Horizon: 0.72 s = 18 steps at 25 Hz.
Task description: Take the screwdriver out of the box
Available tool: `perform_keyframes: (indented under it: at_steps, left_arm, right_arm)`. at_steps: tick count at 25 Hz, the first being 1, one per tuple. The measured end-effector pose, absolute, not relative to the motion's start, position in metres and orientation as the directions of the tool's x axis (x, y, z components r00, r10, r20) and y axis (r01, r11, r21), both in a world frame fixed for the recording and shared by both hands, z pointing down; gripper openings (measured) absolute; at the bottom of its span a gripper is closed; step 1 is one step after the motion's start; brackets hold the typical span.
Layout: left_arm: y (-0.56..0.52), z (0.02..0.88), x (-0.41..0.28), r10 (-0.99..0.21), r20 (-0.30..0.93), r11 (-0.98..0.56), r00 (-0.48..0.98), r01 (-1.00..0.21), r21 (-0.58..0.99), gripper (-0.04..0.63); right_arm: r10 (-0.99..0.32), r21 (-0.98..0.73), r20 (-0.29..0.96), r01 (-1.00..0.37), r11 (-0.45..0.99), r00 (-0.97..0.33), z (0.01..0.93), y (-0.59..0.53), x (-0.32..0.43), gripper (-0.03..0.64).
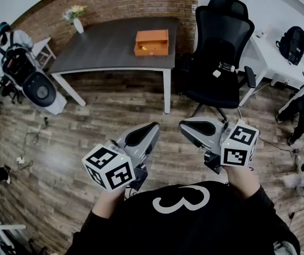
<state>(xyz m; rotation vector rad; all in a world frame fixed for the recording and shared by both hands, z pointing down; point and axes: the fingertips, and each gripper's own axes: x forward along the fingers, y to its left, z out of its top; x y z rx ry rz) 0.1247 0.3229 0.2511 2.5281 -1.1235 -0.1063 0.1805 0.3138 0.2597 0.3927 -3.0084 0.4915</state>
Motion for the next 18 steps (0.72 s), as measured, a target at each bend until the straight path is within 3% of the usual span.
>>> perform_keyframes:
  at_steps: [18]
  left_arm:
    - [0.327, 0.260, 0.115, -0.731, 0.110, -0.605, 0.674, -0.714, 0.354, 0.012]
  right_arm:
    - [-0.259, -0.334, 0.136, -0.291, 0.896, -0.956, 0.280, 0.310, 0.172, 0.002]
